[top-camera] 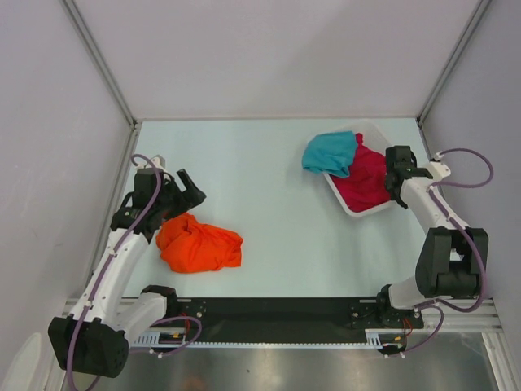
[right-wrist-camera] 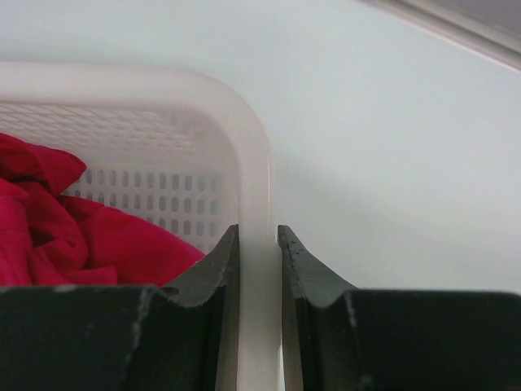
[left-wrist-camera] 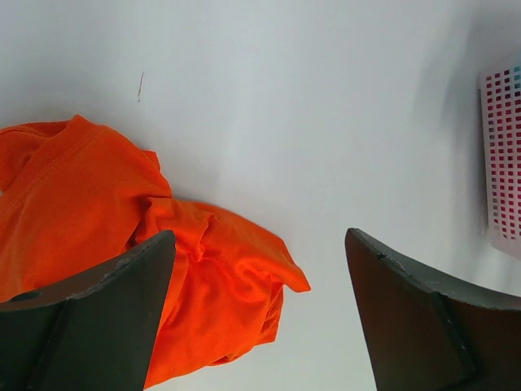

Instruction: Fold and stack the t-shirts

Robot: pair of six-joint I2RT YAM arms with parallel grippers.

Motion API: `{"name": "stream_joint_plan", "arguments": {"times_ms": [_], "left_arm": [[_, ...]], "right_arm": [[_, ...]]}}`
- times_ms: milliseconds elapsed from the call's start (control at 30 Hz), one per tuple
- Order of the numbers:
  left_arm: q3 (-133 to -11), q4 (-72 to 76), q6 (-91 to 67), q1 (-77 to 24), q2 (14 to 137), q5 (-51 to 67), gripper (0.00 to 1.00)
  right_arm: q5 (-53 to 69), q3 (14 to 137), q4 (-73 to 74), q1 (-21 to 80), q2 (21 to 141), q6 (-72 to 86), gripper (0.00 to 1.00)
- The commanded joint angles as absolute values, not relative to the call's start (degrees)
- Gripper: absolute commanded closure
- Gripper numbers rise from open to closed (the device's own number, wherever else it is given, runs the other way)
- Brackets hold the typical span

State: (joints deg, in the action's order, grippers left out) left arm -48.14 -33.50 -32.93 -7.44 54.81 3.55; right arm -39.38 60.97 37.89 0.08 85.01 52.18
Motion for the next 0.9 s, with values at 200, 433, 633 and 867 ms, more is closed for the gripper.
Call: {"name": "stream_joint_plan", "arguments": {"times_ms": [200,433,633,867], "left_arm": [[-47.9,-31.3,-30.1,-5.1,53.7,7.3,0.1],[-46.7,-30.3,-29.9,-4.8,53.7,10.4,0.1],[-46.7,-29.5,-29.5,-4.9,54.8,13.5,0.1],[-47.2,-28.7,-29.4,-4.9,56.7,14.3,0.1]], "right_arm": [[-54.8,54.8,43.9,-4.0,76.7,60.6,1.0],[-52.8,52.6,42.8,-3.2,76.9,58.9,1.0],[-48.6,48.6,34.7,-3.0,77.5,49.8,0.98],[-46.1,51.1,33.3,-1.0,77.5,44.7,0.71]]}}
